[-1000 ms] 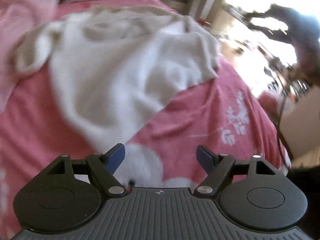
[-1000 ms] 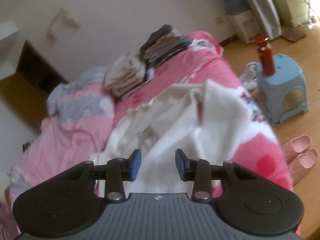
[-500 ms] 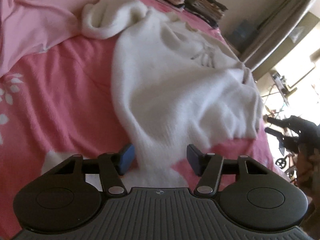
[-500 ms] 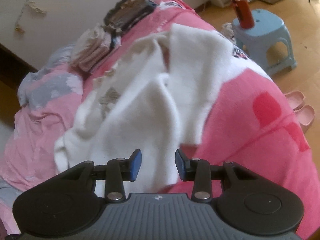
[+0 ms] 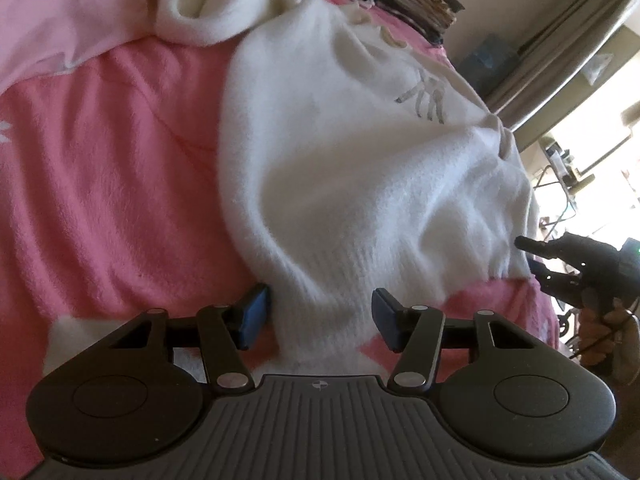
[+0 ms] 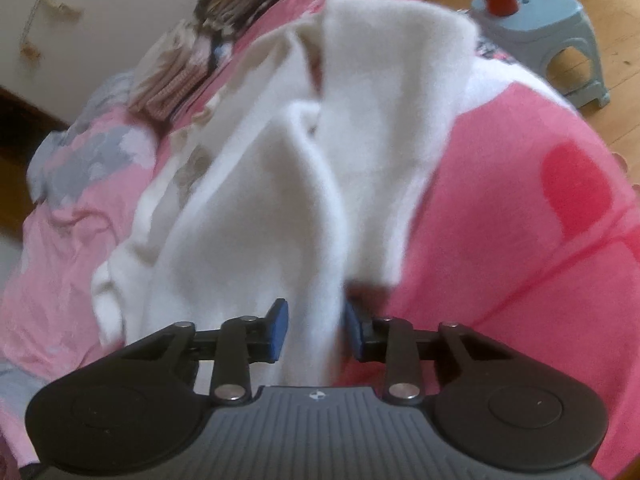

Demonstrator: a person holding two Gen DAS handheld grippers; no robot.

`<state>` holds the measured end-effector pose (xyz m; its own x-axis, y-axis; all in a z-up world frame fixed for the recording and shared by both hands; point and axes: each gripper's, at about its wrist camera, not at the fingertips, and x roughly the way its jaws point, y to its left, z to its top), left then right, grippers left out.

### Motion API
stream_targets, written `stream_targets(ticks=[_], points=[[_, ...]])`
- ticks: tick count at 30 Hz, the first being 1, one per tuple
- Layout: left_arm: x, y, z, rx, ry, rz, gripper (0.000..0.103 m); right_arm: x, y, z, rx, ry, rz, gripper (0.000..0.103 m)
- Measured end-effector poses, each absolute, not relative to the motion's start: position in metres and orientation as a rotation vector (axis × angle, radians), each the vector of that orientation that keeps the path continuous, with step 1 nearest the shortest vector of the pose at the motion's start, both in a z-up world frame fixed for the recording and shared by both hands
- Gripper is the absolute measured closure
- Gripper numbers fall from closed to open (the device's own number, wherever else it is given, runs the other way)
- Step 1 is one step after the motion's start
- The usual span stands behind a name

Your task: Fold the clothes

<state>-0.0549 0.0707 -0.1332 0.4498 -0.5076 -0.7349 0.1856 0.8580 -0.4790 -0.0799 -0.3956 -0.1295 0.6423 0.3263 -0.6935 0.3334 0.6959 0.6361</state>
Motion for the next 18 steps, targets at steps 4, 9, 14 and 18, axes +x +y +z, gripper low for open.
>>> stream_targets(ticks=[4, 9, 14, 18], points=[[-0.055, 0.065, -0.131, -0.311, 1.013, -0.437, 0.050, -0.084, -0.387, -0.121, 0.816, 0.898, 0.029, 0.094], [-0.054, 0.071, -0.124, -0.349, 1.000, -0.424, 0.094, -0.094, -0.382, -0.102, 0.816, 0.862, 0.059, 0.096], [-0.059, 0.092, -0.099, -0.464, 0.995, -0.469, 0.097, -0.121, -0.390, -0.069, 0.855, 0.833, 0.085, 0.096], [-0.059, 0.108, -0.076, -0.492, 0.995, -0.493, 0.097, -0.145, -0.401, -0.058, 0.921, 0.860, 0.084, 0.096]])
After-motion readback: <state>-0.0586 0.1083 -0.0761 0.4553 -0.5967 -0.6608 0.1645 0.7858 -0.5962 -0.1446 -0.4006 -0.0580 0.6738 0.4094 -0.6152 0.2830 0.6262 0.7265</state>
